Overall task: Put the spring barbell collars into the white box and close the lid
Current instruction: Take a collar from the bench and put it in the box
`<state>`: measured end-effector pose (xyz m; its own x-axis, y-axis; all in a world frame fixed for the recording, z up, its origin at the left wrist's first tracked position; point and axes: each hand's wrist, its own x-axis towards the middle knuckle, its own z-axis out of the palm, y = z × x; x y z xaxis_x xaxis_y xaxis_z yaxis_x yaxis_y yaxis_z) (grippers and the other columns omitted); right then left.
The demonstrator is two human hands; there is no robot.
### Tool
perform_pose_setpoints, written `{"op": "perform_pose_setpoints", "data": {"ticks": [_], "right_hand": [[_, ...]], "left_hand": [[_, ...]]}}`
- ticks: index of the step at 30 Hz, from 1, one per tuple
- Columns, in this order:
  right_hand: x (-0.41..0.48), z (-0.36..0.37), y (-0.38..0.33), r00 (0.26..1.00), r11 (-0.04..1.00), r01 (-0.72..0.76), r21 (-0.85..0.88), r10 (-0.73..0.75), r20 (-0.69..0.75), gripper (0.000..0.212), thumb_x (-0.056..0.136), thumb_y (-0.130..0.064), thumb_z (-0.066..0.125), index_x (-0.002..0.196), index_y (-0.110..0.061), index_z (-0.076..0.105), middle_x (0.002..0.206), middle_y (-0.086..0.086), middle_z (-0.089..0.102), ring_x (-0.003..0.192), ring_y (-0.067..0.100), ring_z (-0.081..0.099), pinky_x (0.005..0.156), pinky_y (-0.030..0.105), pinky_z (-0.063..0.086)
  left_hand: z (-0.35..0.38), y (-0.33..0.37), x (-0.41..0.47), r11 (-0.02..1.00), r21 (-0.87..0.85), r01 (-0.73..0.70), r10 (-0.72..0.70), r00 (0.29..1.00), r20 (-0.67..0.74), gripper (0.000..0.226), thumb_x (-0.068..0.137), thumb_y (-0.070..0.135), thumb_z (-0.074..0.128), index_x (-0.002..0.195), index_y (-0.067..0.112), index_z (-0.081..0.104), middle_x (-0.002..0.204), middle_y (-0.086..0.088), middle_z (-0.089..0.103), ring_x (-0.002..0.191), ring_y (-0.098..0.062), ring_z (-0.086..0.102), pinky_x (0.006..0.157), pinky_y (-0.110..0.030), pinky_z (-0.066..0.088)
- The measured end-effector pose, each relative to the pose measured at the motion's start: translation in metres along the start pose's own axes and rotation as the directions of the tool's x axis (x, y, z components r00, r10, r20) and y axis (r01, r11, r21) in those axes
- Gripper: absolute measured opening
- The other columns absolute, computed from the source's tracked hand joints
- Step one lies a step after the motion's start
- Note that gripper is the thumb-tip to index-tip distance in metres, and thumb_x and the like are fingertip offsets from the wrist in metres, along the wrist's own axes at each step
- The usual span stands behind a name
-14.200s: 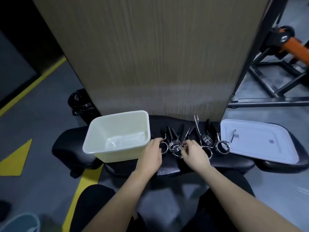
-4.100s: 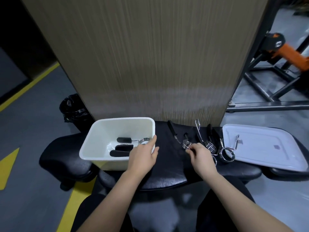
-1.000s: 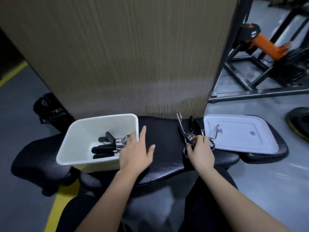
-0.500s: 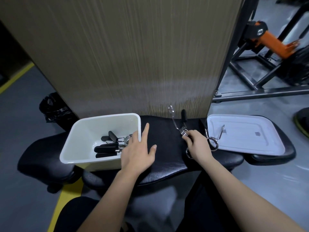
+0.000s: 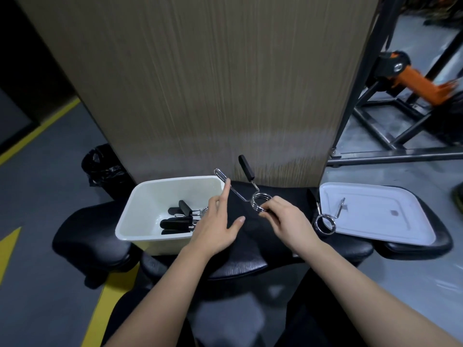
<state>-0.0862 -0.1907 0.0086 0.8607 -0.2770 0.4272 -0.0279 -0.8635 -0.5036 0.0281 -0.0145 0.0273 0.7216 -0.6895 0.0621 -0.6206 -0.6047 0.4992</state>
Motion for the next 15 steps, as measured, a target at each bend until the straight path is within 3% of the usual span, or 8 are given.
{"op": "perform_pose_setpoints", "data": {"ticks": [4, 6, 8, 9, 11, 13, 15], "right_hand": [[0.007, -0.008, -0.009, 1.0, 1.0, 0.009, -0.023, -0.009, -0.015, 0.006, 0.093, -0.024, 0.065, 0.096, -0.018, 0.065, 0.09, -0.007, 0.058, 0.084, 0.014, 0.059, 0.068, 0.034, 0.051], [0.011, -0.01, -0.01, 0.999, 0.998, 0.022, -0.06, -0.024, -0.035, 0.007, 0.093, -0.024, 0.064, 0.097, -0.018, 0.065, 0.091, -0.006, 0.059, 0.086, 0.016, 0.06, 0.066, 0.035, 0.052], [0.015, -0.011, -0.01, 0.997, 0.992, 0.04, -0.118, -0.047, -0.057, 0.007, 0.093, -0.024, 0.064, 0.099, -0.02, 0.065, 0.093, -0.007, 0.06, 0.089, 0.016, 0.06, 0.062, 0.037, 0.053], [0.016, -0.012, -0.011, 0.996, 0.986, 0.05, -0.157, -0.061, -0.067, 0.007, 0.093, -0.024, 0.064, 0.099, -0.021, 0.064, 0.094, -0.008, 0.06, 0.089, 0.016, 0.06, 0.059, 0.036, 0.053], [0.018, -0.014, -0.013, 0.993, 0.969, 0.086, -0.231, -0.102, -0.061, 0.009, 0.092, -0.024, 0.065, 0.1, -0.022, 0.064, 0.096, -0.01, 0.061, 0.088, 0.015, 0.059, 0.053, 0.034, 0.052], [0.02, -0.017, -0.018, 0.988, 0.949, 0.144, -0.28, -0.156, -0.021, 0.008, 0.093, -0.025, 0.065, 0.101, -0.023, 0.064, 0.097, -0.011, 0.061, 0.086, 0.014, 0.058, 0.05, 0.034, 0.051], [0.022, -0.02, -0.023, 0.979, 0.926, 0.2, -0.32, -0.204, 0.021, 0.007, 0.093, -0.024, 0.065, 0.101, -0.024, 0.063, 0.098, -0.013, 0.06, 0.084, 0.012, 0.054, 0.048, 0.032, 0.048]], "left_hand": [[-0.014, -0.004, 0.004, 0.998, -0.011, -0.059, 0.059, 0.998, 0.027, 0.089, 0.096, 0.043, 0.054, 0.151, 0.051, -0.017, 0.14, -0.002, 0.032, 0.093, -0.034, 0.064, 0.08, -0.043, 0.05], [-0.02, -0.003, 0.002, 0.985, 0.145, -0.092, 0.109, 0.988, -0.111, 0.086, 0.095, 0.034, 0.057, 0.156, 0.044, -0.003, 0.149, -0.008, 0.026, 0.107, -0.036, 0.058, 0.083, -0.048, 0.053], [-0.027, -0.003, 0.005, 0.895, 0.436, -0.1, 0.257, 0.912, -0.32, 0.08, 0.089, 0.024, 0.064, 0.156, 0.036, 0.021, 0.155, -0.014, 0.022, 0.131, -0.039, 0.039, 0.099, -0.05, 0.048], [-0.032, -0.002, 0.008, 0.846, 0.523, -0.108, 0.332, 0.873, -0.357, 0.077, 0.088, 0.021, 0.065, 0.155, 0.033, 0.03, 0.157, -0.015, 0.021, 0.139, -0.04, 0.031, 0.107, -0.051, 0.042], [-0.042, -0.002, 0.014, 0.748, 0.647, -0.149, 0.427, 0.853, -0.298, 0.069, 0.086, 0.017, 0.066, 0.15, 0.028, 0.042, 0.159, -0.015, 0.028, 0.146, -0.041, 0.023, 0.115, -0.058, 0.026], [-0.05, 0.0, 0.016, 0.659, 0.727, -0.193, 0.46, 0.868, -0.186, 0.057, 0.079, 0.011, 0.07, 0.135, 0.019, 0.058, 0.142, -0.012, 0.054, 0.139, -0.036, 0.041, 0.116, -0.061, 0.02], [-0.056, -0.001, 0.014, 0.663, 0.717, -0.213, 0.421, 0.898, -0.123, 0.039, 0.072, 0.005, 0.07, 0.109, 0.017, 0.068, 0.103, -0.004, 0.07, 0.106, -0.028, 0.062, 0.109, -0.048, 0.036]]}}
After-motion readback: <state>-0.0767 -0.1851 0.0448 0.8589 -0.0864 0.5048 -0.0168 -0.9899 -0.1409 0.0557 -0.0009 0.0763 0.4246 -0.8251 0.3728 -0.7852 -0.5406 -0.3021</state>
